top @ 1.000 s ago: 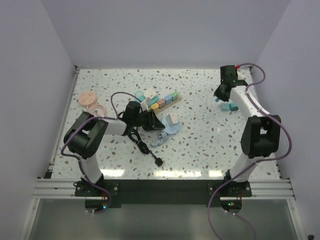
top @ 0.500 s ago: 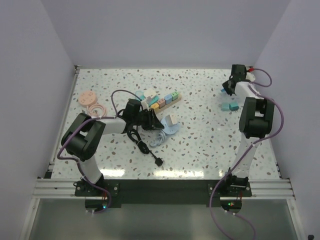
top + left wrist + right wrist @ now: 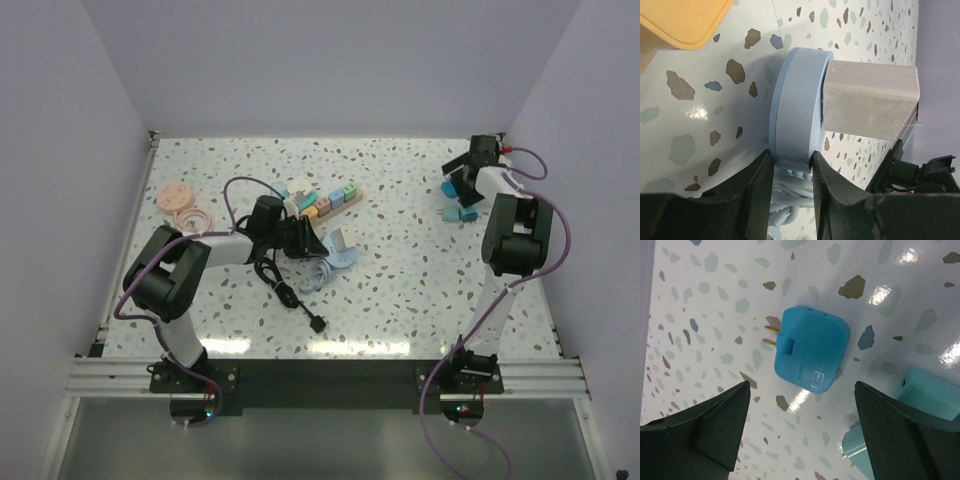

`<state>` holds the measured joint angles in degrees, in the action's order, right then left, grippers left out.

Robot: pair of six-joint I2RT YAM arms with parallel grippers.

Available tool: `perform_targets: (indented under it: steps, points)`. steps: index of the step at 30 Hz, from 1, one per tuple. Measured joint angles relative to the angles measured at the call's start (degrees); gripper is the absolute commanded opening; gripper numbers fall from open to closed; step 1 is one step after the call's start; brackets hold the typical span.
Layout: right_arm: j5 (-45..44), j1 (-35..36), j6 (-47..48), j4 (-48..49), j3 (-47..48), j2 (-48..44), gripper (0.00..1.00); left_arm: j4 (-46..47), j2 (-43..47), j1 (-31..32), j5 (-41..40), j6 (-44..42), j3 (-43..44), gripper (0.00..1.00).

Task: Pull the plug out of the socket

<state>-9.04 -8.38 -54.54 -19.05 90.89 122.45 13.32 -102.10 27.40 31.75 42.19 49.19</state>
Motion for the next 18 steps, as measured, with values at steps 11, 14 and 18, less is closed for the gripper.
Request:
perform_targets:
  steps: [11, 14, 18]
  points:
    - [10.45, 1.92, 13.49, -7.63, 0.31, -15.61, 0.91, -1.99, -0.63, 0.0, -1.46, 0.04, 2.25, 0.0]
    - [14.69, 8.17, 20.28, -6.36, -7.37, -22.01, 0.89, -2.34, -1.09, 0.0, -1.49, 0.04, 3.04, 0.0]
    - [21.59, 20.55, 28.55, -5.55, -16.61, -26.18, 0.89, -3.54, -1.77, 0.0, -1.42, -0.02, 4.35, 0.0]
